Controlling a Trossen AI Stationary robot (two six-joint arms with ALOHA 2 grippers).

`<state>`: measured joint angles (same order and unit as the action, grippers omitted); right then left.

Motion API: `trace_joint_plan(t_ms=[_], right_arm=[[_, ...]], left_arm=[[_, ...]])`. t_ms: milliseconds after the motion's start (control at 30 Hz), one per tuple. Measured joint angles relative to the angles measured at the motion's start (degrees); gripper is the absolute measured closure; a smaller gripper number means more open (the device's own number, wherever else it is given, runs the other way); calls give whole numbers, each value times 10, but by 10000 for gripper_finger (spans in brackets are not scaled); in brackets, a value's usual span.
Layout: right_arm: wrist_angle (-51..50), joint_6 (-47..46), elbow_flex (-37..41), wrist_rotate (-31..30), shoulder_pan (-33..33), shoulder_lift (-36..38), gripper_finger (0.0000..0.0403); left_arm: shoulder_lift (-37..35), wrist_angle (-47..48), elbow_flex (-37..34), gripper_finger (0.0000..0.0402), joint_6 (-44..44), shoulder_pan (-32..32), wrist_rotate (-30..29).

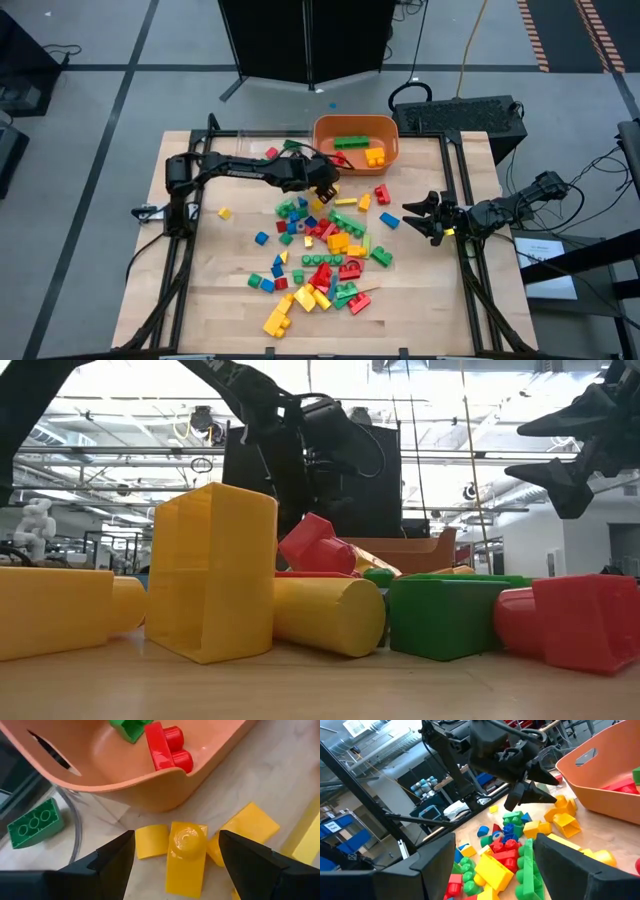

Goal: Sort blocks by size
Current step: Put the big yellow game piece into the orange bin

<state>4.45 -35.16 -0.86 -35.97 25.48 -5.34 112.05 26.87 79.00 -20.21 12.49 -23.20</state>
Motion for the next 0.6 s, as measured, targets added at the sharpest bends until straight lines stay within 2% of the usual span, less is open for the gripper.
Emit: trace_joint_plan(t_ms=[233, 467, 600], right_arm=[[0, 0, 0, 0, 0, 0, 142], [0, -1, 0, 0, 0, 0, 142], [0, -1, 0, 0, 0, 0, 142]], left_arm=[[5, -48, -22, 111, 10, -1, 20], [5, -42, -53, 112, -16, 2, 43], [5, -61, -58, 137, -13, 10, 67]])
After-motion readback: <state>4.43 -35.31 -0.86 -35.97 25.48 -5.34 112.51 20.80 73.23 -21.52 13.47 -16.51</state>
